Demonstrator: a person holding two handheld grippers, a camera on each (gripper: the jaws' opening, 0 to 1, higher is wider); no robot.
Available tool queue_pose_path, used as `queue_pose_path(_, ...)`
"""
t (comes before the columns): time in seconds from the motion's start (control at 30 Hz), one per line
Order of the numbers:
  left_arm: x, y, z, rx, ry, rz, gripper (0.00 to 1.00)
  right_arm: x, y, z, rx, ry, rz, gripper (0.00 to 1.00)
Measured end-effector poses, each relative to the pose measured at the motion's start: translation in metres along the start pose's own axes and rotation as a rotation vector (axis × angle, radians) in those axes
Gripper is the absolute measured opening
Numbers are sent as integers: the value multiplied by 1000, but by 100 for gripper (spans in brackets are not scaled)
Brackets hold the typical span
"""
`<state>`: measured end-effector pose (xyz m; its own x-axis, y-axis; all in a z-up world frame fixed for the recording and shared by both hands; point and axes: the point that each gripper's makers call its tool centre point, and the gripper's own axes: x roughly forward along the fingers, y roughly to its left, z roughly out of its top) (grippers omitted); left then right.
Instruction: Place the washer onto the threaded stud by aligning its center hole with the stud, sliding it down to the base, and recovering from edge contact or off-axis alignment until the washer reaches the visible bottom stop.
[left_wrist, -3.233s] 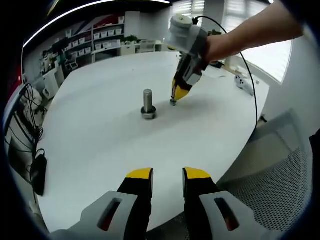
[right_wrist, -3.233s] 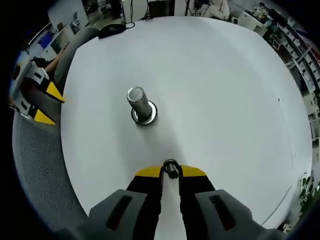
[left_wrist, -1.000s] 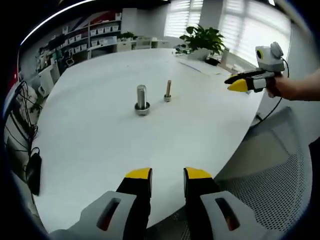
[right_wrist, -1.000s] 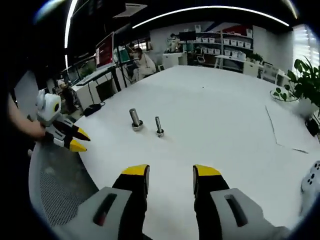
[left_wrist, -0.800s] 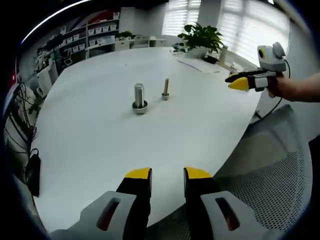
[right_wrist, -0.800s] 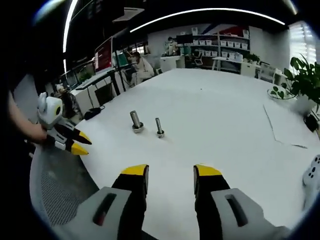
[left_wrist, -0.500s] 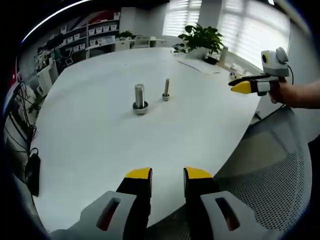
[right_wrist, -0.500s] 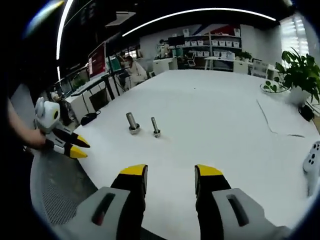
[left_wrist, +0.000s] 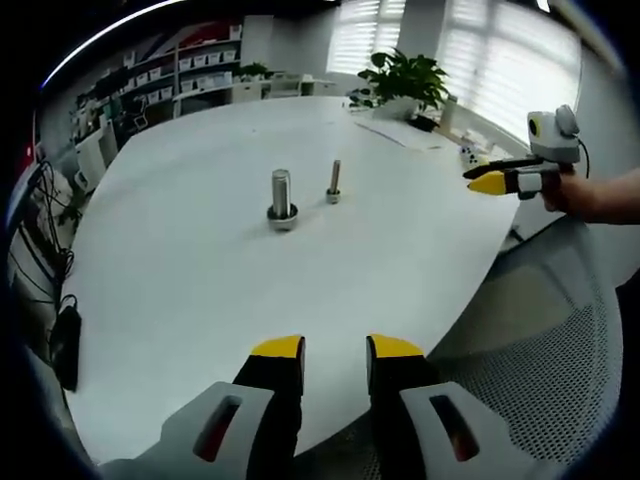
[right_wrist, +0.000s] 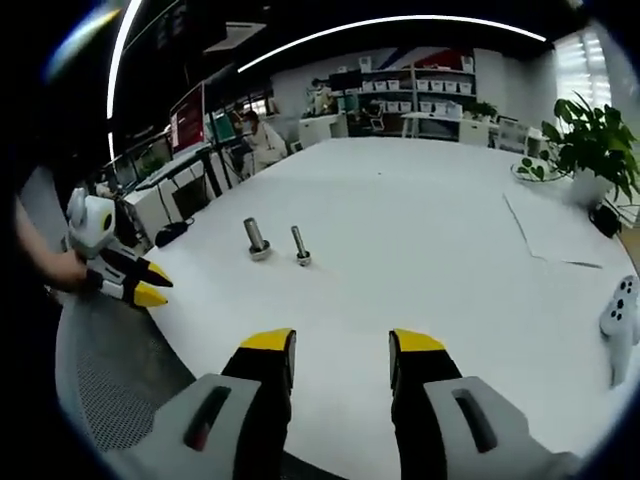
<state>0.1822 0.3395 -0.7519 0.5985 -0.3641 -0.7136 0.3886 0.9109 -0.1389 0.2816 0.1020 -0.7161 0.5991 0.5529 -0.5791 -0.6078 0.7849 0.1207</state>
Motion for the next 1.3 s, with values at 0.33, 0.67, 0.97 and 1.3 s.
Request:
queue_pose_path(0.33, 1, 0, 0, -5, 3, 4, 22, 4, -2, -7, -5, 15, -1, 40)
queue_pose_path(0.67, 1, 0, 0, -7, 2, 4, 22, 3, -6, -8, -2, 14, -19, 40)
queue_pose_path(0.97, 1, -1, 1, -8, -1, -1, 22, 5, -9, -11, -4, 25, -28, 40)
queue_pose_path(1.3, 0, 0, 3, -12, -13, 1, 22, 6, -8, -13, -13, 40, -29, 40)
